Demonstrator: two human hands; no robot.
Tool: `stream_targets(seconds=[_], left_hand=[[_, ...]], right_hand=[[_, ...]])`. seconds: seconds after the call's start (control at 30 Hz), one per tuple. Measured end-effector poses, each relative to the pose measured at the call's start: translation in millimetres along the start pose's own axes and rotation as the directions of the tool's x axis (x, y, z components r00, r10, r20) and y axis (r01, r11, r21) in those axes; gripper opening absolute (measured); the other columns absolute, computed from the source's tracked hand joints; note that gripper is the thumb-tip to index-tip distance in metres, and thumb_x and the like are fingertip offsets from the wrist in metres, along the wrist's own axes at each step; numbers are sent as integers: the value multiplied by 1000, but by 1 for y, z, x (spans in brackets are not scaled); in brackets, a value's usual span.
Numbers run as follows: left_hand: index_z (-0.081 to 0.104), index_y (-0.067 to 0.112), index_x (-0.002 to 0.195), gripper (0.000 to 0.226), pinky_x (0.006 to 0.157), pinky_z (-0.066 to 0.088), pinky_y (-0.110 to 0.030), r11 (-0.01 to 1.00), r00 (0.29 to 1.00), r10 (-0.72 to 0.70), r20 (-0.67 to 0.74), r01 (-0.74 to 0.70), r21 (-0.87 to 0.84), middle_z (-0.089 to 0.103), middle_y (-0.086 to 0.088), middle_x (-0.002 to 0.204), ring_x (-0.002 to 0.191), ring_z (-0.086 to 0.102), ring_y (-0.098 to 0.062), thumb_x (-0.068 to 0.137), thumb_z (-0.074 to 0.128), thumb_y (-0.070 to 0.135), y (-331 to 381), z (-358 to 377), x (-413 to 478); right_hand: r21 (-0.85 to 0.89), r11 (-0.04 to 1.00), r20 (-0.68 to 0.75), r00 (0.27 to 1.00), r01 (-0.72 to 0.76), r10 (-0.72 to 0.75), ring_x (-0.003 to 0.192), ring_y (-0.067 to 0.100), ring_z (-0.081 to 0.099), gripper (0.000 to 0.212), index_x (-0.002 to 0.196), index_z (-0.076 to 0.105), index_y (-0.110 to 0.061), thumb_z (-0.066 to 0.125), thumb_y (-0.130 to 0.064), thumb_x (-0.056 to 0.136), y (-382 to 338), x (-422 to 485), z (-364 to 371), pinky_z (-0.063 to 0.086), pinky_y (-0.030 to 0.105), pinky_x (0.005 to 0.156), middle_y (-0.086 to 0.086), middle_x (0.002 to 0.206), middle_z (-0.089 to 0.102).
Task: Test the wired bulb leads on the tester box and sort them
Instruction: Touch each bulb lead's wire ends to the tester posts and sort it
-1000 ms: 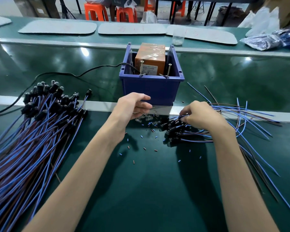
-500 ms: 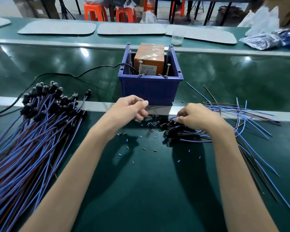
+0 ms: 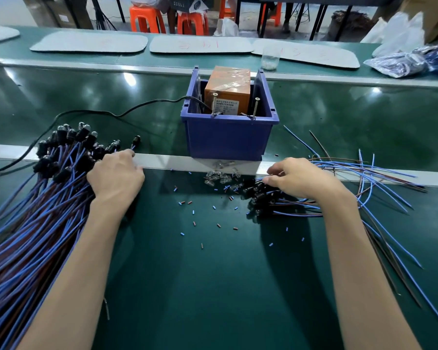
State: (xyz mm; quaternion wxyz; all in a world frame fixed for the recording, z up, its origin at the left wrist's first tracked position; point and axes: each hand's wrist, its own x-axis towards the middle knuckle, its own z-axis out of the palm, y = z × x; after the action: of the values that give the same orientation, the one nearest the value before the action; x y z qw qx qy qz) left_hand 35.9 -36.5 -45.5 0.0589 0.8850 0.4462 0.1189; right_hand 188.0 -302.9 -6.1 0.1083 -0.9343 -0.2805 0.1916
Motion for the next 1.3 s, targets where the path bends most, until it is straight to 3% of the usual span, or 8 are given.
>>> stream_targets(seconds=[0.27,0.43,0.6,0.77,0.97,1.17,1.3], left_hand=[[62,6,109,28,80,45,-43,999,999,32,-24,-31,30,59,-19,116,102,58,-45,88,52,22,5,13,0],[57,4,116,34,74,42,-45,1000,997,10,-80,-10,-4,47,-21,122,94,59,-49,89,55,25,7,16,-5],[62,5,113,30,79,44,-47,999,997,26,-67,-24,35,54,-19,119,100,57,-49,95,52,26,5,17,-4],[58,2,114,29,81,44,-46,997,999,33,-17,-32,71,55,-20,121,105,56,-48,96,51,23,6,15,-2],[50,-4,124,34,84,44,-44,991,998,11,59,-19,130,51,-20,128,110,56,-45,94,49,12,11,16,0],[51,-8,114,29,81,44,-48,1000,999,9,-42,-10,-16,58,-28,116,104,57,-50,93,48,11,8,17,1],[55,1,106,21,80,44,-48,987,988,-19,-153,-6,-158,63,-31,105,99,58,-52,94,51,18,6,11,3]], right_hand=[[13,1000,9,1000,12,-12,119,25,52,42,131,57,-19,51,-42,96,1,0,0,39,30,90,6,130,59],[9,1000,11,1000,16,-16,118,25,52,43,131,56,-19,49,-43,97,1,-1,0,39,30,88,5,130,59],[5,1000,13,1000,18,-18,117,25,52,43,131,56,-20,49,-44,97,1,-1,0,39,30,87,5,130,58],[-11,1000,16,1000,24,-24,119,25,50,43,132,55,-20,48,-44,97,0,-1,1,39,32,90,4,130,58],[-14,999,16,999,35,-35,119,24,51,43,132,55,-19,48,-44,97,2,0,2,35,28,84,5,130,58],[-20,999,9,999,44,-44,119,24,50,43,131,55,-19,49,-44,96,3,3,2,38,30,90,5,130,57],[-16,998,8,998,58,-58,118,24,51,43,130,57,-19,49,-44,96,4,3,2,37,29,86,5,128,59]])
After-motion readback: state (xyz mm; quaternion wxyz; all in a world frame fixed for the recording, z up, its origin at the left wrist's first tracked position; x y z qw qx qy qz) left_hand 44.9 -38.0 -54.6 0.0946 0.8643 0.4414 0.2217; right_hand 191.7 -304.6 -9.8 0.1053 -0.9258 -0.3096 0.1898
